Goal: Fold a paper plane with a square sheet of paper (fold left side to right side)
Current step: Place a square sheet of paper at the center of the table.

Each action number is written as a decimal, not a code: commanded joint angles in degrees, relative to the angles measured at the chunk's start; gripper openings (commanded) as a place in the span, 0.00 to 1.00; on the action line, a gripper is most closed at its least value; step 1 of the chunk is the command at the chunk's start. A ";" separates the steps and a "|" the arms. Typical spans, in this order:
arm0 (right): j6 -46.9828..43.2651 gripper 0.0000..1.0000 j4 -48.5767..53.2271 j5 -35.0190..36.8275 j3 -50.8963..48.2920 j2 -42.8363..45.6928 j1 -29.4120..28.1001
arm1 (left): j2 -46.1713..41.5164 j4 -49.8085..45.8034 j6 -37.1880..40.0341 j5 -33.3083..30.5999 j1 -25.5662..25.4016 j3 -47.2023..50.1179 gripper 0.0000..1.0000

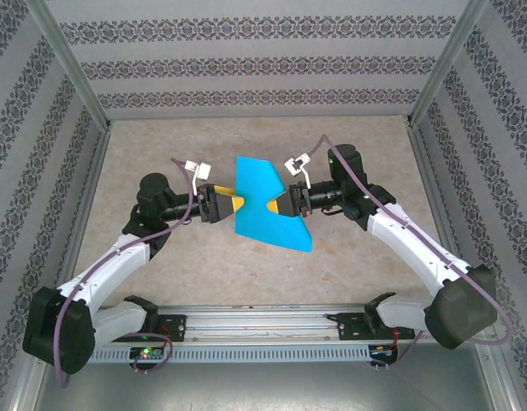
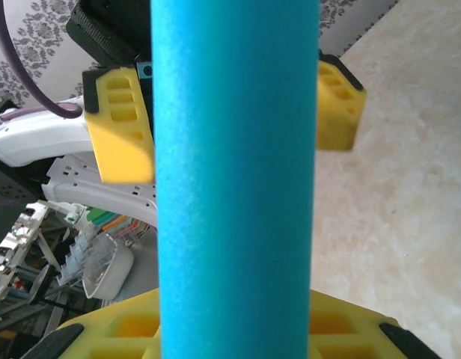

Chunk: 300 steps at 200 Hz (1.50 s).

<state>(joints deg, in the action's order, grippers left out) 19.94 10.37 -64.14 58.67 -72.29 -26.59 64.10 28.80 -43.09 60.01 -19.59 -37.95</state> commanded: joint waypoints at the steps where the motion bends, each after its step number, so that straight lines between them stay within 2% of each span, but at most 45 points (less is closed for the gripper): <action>1: -0.83 0.31 -1.32 -0.64 2.25 -1.31 -0.83 | 0.88 2.37 1.72 3.10 -1.81 -3.12 0.87; 56: -2.50 0.31 0.32 2.22 1.56 -2.39 -0.22 | 1.69 -1.47 3.67 1.87 -2.05 -3.32 0.32; 73: -2.96 0.33 1.00 2.50 1.34 -2.49 0.09 | 2.24 -1.93 3.53 1.71 -2.09 -3.30 0.22; 108: -3.68 0.39 2.35 4.79 0.35 -1.63 1.50 | 3.07 -6.61 4.97 -0.76 -2.05 -3.52 0.12; 129: -4.16 0.49 3.67 8.50 -0.73 -0.65 2.82 | 4.17 -10.95 5.99 -3.08 -2.02 -3.76 0.06; 136: -4.52 0.55 4.33 9.73 -1.05 -0.44 3.25 | 4.65 -12.60 6.36 -3.94 -1.94 -3.85 0.03; 175: -4.84 0.74 8.87 21.20 -2.61 0.31 6.21 | 9.09 -18.27 6.09 -8.42 -1.93 -2.98 0.01; 205: -3.18 0.79 10.52 30.49 -4.69 -0.42 7.91 | 14.15 -20.51 5.43 -11.30 -1.80 -1.23 0.00; 219: -0.95 0.78 9.39 31.96 -6.22 -1.27 8.21 | 16.83 -23.02 5.70 -13.58 -1.83 -1.07 0.00; 235: 1.85 0.72 7.65 32.41 -7.94 -2.74 8.10 | 19.84 -25.18 6.18 -15.21 -1.80 -1.20 0.00; 276: 6.14 0.44 5.68 32.85 -9.50 -9.60 5.76 | 27.53 -31.95 9.08 -19.38 -1.53 -4.02 0.00; 300: 7.80 0.33 4.29 34.02 -9.81 -13.34 3.99 | 30.47 -34.92 10.13 -20.74 -1.40 -6.06 0.00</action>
<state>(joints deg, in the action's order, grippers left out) 24.88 16.88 -32.16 49.54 -82.98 -20.84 92.58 -0.56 -35.94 42.13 -21.28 -40.88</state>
